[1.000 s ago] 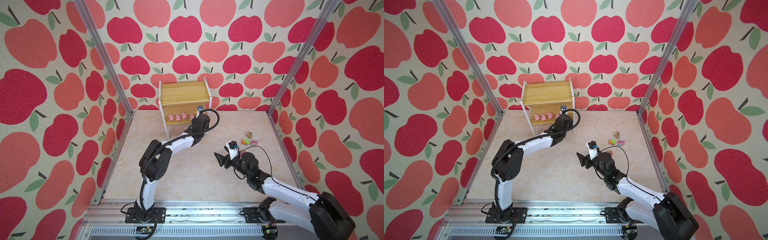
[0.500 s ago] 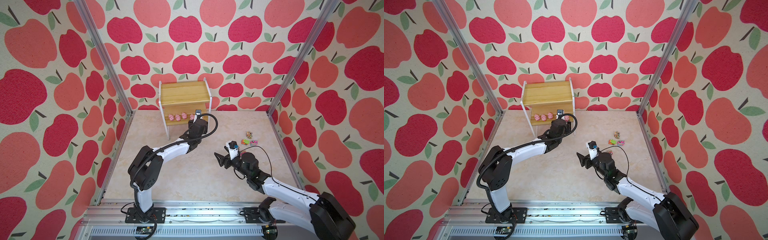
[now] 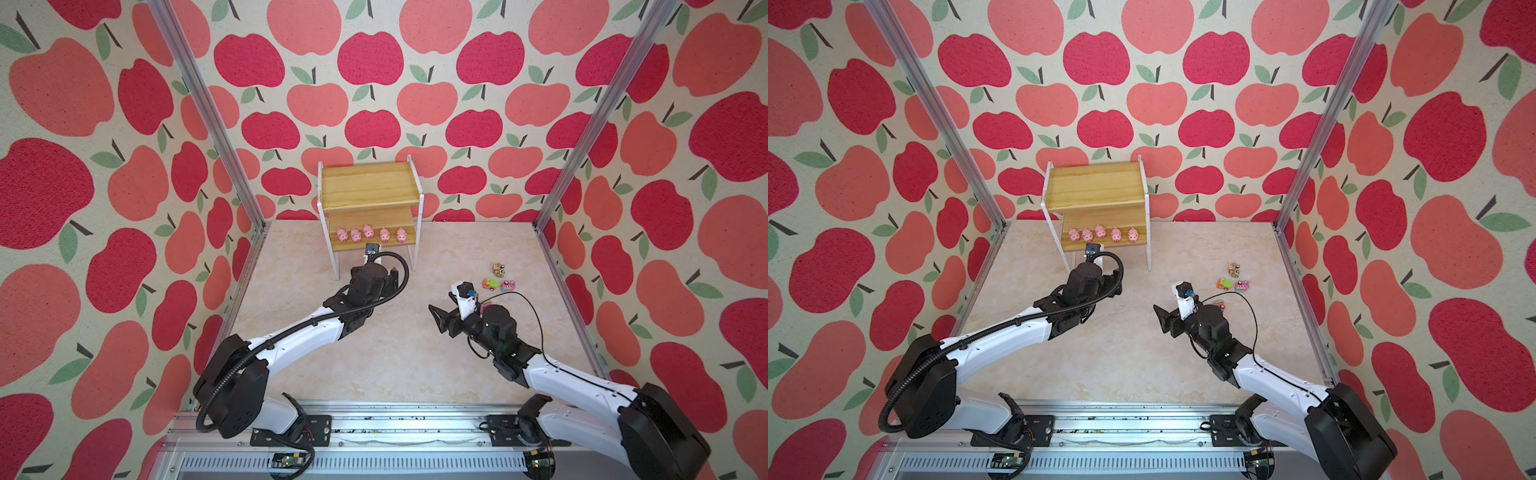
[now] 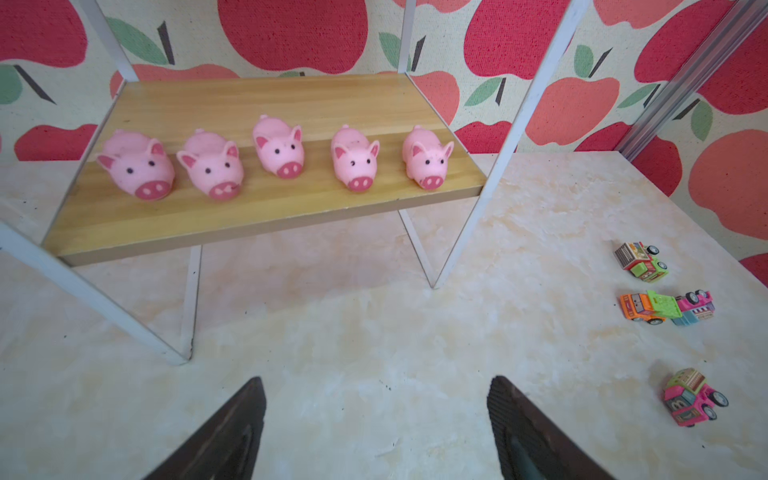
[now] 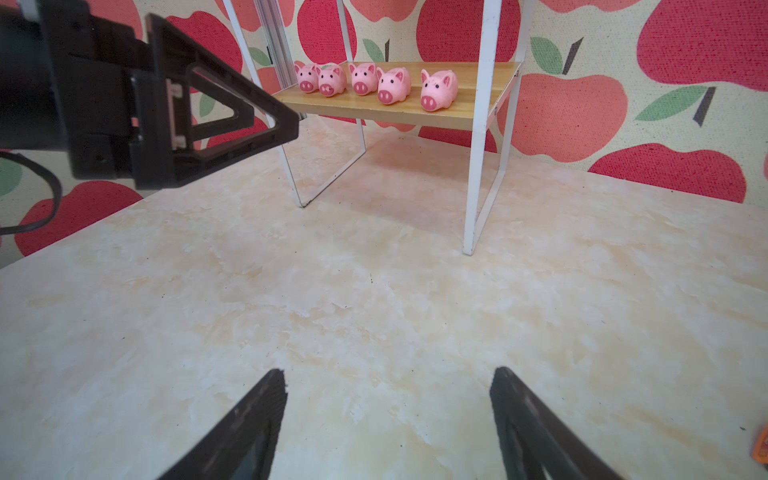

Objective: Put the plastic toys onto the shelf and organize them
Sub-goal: 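Draw the left gripper back from the shelf while the right gripper rises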

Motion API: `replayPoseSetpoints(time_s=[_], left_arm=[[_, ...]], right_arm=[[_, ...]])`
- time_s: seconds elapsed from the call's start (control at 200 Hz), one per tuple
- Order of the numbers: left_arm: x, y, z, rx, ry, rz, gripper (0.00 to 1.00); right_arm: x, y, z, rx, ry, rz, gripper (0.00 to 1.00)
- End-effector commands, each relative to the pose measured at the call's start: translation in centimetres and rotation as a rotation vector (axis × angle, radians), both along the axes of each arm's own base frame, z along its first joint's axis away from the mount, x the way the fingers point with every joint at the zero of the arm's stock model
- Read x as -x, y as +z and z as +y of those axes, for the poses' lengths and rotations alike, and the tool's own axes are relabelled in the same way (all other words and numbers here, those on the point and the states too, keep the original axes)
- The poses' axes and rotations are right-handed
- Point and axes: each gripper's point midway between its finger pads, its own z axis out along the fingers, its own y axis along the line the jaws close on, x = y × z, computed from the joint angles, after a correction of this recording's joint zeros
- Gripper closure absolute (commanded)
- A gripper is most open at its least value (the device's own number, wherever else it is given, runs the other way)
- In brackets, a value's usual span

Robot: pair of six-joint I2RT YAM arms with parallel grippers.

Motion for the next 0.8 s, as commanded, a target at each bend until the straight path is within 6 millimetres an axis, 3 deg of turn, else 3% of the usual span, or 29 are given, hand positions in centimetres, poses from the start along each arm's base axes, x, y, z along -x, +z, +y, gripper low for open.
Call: replayPoseSetpoints(time_s=[0.0, 0.28, 0.475, 0.675, 0.795], left_arm=[[2.4, -3.6, 2.4, -0.01, 0.03, 0.176, 0.15], [5.0, -7.5, 6.9, 0.071, 0.128, 0.371, 0.2], [5.3, -8.5, 7.5, 0.201, 0.14, 0.42, 0.26], [5.0, -8.4, 8.1, 0.378, 0.147, 0.433, 0.29], [5.2, -8.5, 8.6, 0.403, 0.151, 0.435, 0.3]], right_arm=[[-0.6, -0.8, 0.2, 0.031, -0.016, -0.002, 0.2], [-4.6, 1.9, 2.4, -0.072, -0.096, 0.006, 0.25], [-8.1, 3.4, 3.8, -0.194, -0.193, 0.035, 0.33], [-11.4, 3.3, 5.2, -0.349, -0.28, 0.115, 0.36], [-13.3, 2.3, 5.7, -0.441, -0.339, 0.183, 0.37]])
